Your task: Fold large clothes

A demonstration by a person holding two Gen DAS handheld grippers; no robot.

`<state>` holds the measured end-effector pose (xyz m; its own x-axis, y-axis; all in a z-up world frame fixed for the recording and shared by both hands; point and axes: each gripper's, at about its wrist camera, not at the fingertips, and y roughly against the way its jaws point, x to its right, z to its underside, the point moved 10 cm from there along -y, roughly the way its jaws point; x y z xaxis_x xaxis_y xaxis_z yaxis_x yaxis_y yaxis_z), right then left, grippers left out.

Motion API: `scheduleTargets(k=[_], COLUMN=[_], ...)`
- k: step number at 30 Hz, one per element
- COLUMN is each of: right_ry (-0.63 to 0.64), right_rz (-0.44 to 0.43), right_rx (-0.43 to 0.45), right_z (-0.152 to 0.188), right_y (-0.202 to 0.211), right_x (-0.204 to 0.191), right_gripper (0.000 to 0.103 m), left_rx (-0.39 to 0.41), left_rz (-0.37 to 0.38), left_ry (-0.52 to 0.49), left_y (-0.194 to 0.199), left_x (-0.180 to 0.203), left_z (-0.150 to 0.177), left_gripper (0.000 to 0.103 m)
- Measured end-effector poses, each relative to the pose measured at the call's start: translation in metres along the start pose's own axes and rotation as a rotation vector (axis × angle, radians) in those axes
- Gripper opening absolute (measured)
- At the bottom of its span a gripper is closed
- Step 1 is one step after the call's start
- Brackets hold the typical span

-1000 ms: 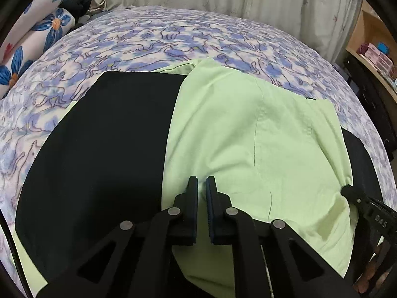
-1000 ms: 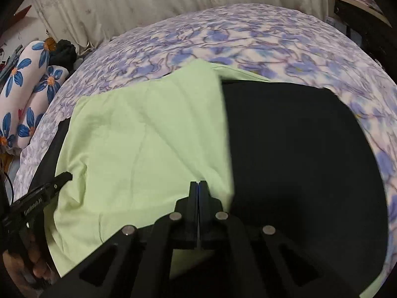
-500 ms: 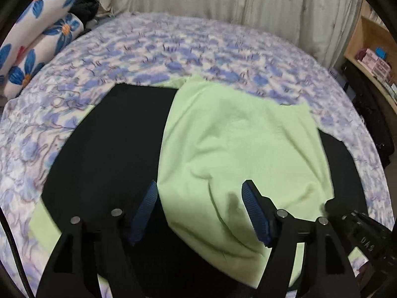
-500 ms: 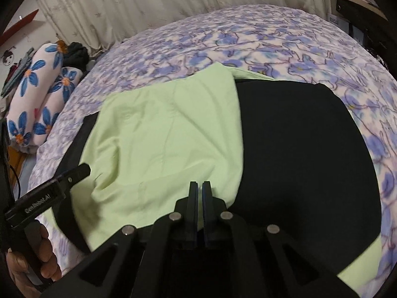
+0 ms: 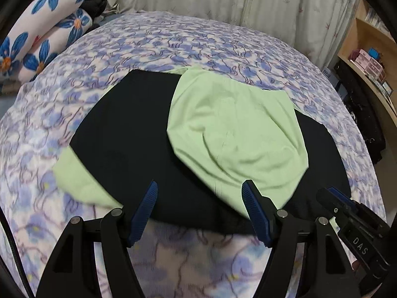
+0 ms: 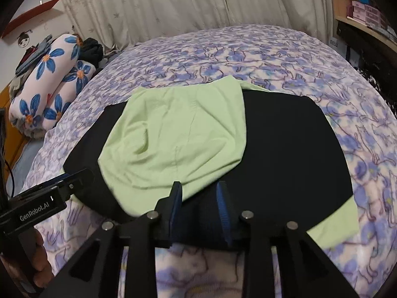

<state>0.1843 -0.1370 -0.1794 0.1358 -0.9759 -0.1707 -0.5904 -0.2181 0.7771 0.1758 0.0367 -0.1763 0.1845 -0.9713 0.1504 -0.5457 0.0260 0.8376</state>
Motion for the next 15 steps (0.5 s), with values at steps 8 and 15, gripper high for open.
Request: scheduleTargets(k=[8,15], right_ry=[0.002,0.011], right_rz=[-0.048,-0.061], right_rx=[0.005,0.003], right_z=[0.020,0.033], right_y=[0.021,0.025], right_x=[-0.020,-0.031], right_gripper=[0.029,0.037], left_rx=[-0.012,-0.043], left_rz=[0.019,0.097], left_ry=[0.018,0.041], left_y=[0.026,0.030], left_x=[-0.011,-0.028], left_z=[0.020,0.047], left_gripper=[0.069,0.070])
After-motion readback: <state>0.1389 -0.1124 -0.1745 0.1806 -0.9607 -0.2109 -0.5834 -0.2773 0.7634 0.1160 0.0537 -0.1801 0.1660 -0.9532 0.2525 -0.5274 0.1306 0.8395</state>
